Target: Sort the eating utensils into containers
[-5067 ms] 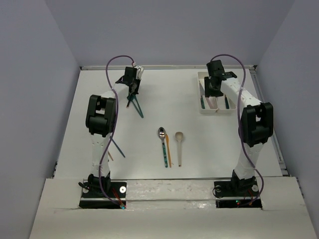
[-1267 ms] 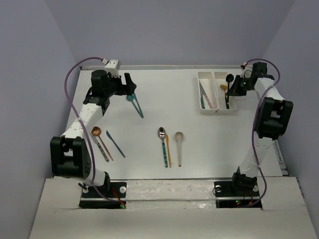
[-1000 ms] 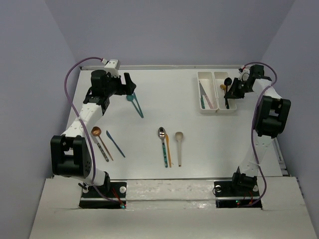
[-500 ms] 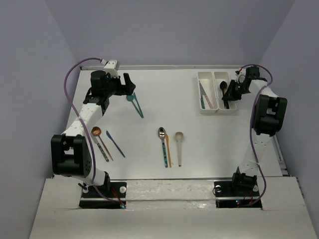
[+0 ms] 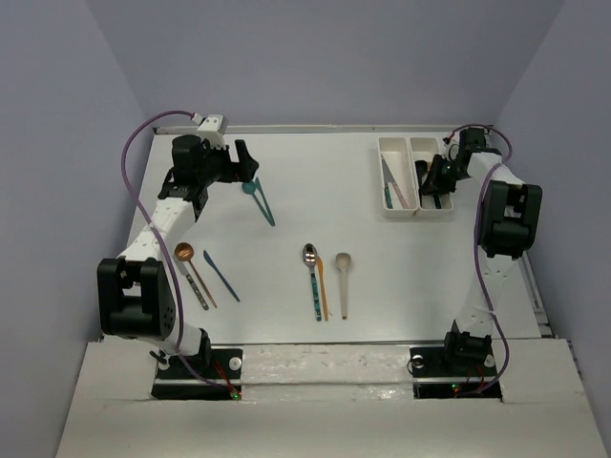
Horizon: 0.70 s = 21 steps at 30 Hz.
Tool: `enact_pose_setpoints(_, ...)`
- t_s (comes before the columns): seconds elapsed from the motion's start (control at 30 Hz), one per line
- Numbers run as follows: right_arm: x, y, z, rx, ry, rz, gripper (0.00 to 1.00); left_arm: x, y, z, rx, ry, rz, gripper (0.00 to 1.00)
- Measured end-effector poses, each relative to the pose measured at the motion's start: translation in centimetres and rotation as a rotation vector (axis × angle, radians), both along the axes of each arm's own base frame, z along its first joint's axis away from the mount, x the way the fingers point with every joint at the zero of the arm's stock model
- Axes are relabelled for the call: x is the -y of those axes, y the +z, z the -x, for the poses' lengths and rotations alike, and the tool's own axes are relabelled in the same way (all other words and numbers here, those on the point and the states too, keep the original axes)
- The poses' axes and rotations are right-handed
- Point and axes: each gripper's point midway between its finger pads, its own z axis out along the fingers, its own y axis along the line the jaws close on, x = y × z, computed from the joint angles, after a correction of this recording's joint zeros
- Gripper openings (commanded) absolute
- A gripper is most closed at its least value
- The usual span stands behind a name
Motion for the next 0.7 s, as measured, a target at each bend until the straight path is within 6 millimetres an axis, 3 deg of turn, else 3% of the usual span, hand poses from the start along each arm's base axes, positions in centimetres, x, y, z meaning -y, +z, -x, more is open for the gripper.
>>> enact_pose_setpoints(0.2, 0.7, 0.3, 0.0, -0.002, -0.029, 0.041, 0.28, 0.2, 0.0, 0.1, -0.001, -0.008, 0.006, 0.99)
enact_pose_setpoints(0.37, 1.3, 3.5, 0.1, 0.037, -0.058, 0.073, 0.31, 0.1, 0.0, 0.1, -0.001, -0.007, 0.006, 0.99)
enact_pose_setpoints(0.47, 1.6, 7.5, -0.2, 0.106, -0.091, 0.096, 0.38, -0.2, 0.0, 0.0, -0.001, -0.002, 0.006, 0.99)
enact_pose_setpoints(0.57, 1.9, 12.9, 0.1, 0.207, -0.151, 0.142, 0.49, -1.3, -0.1, -0.2, 0.0, 0.016, -0.005, 0.99)
enact_pose_setpoints(0.63, 1.4, 17.2, 1.0, 0.286, -0.197, 0.186, 0.51, -2.2, -0.3, -0.3, -0.002, 0.03, -0.018, 0.99)
enact_pose_setpoints(0.67, 1.1, 18.1, 1.3, 0.305, -0.204, 0.198, 0.51, -3.0, -0.4, -0.3, -0.003, 0.041, -0.032, 0.99)
enact_pose_setpoints(0.7, -0.2, 20.1, 2.2, 0.35, -0.206, 0.209, 0.52, -4.0, -0.6, -0.4, -0.004, 0.057, -0.046, 0.99)
